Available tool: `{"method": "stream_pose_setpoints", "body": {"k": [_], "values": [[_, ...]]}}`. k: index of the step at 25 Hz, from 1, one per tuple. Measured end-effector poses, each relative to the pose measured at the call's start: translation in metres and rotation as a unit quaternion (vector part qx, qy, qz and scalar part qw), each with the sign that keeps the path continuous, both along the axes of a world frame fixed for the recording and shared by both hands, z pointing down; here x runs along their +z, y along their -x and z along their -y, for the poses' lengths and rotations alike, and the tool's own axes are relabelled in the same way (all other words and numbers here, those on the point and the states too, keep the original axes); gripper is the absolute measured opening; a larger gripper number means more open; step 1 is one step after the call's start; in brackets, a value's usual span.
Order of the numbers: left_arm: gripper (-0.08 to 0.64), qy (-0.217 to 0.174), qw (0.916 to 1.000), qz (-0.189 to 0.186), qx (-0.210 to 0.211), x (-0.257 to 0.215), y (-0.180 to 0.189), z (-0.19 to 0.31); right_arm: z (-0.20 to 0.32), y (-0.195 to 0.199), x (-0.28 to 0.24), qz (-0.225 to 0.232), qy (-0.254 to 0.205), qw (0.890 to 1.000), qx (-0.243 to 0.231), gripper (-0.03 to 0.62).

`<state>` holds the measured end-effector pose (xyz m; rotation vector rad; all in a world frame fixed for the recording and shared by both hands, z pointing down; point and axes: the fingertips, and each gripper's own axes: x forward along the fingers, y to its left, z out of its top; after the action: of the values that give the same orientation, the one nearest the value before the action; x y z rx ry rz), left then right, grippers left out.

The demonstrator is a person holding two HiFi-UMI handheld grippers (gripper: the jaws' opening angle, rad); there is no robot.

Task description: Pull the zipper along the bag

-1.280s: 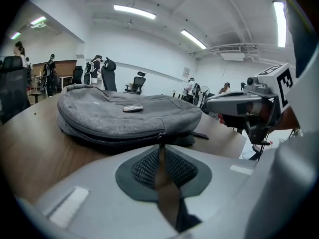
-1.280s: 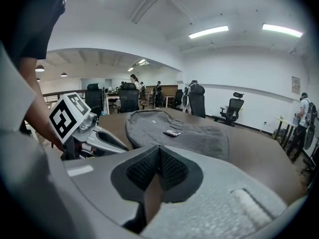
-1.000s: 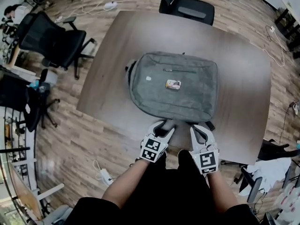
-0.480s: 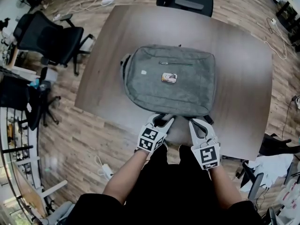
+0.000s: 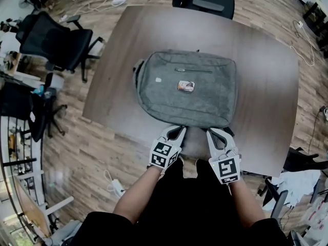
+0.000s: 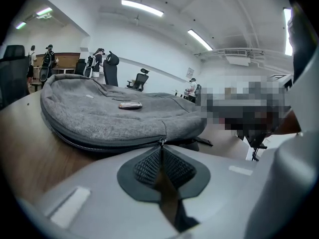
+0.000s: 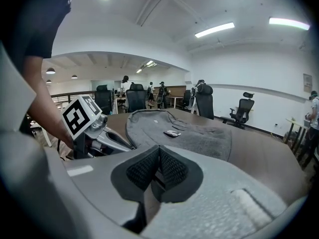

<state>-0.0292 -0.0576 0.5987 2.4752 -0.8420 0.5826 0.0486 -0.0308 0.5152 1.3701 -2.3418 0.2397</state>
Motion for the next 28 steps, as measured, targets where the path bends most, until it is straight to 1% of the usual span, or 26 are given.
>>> {"method": "stream_pose_setpoints", "body": {"k": [6,10,13,15,17,18,19,20,24,26,28], "values": [[0.026,-0.019,0.9995,0.026,0.006,0.001,-0.002,0.0,0.004,0.003,-0.004,-0.009,-0.008,1.0,-0.008,0.002],[0.026,-0.029,0.9987,0.041,0.0,0.001,-0.001,0.001,0.008,0.01,-0.011,-0.044,-0.02,0.998,-0.031,0.002],[0.026,-0.043,0.9974,0.058,-0.005,0.0,-0.002,0.002,0.012,0.014,-0.012,-0.082,-0.036,0.994,-0.061,0.003],[0.026,-0.048,0.9966,0.067,-0.008,0.0,-0.002,0.003,0.014,0.014,-0.012,-0.133,-0.048,0.986,-0.087,0.005],[0.026,-0.046,0.9967,0.067,-0.01,0.0,-0.002,0.001,0.013,0.017,-0.008,-0.181,-0.052,0.974,-0.124,0.005],[0.026,-0.044,0.9969,0.065,-0.011,0.0,-0.002,0.001,0.013,0.019,-0.004,-0.197,-0.046,0.969,-0.144,0.025],[0.026,-0.042,0.9971,0.063,-0.012,0.0,-0.002,0.001,0.013,0.021,0.001,-0.209,-0.039,0.964,-0.162,0.175],[0.026,-0.041,0.9972,0.062,-0.012,0.0,-0.002,0.0,0.013,0.023,0.005,-0.218,-0.033,0.96,-0.174,0.196],[0.026,-0.042,0.997,0.065,-0.01,-0.002,-0.001,0.001,0.014,0.028,0.024,-0.256,-0.016,0.945,-0.201,0.201],[0.026,-0.042,0.9969,0.066,-0.008,-0.002,-0.002,0.001,0.013,0.029,0.036,-0.283,-0.007,0.935,-0.215,0.206],[0.026,-0.042,0.9968,0.068,-0.006,-0.002,-0.002,0.0,0.014,0.028,0.048,-0.312,0.006,0.922,-0.228,0.227]]}}
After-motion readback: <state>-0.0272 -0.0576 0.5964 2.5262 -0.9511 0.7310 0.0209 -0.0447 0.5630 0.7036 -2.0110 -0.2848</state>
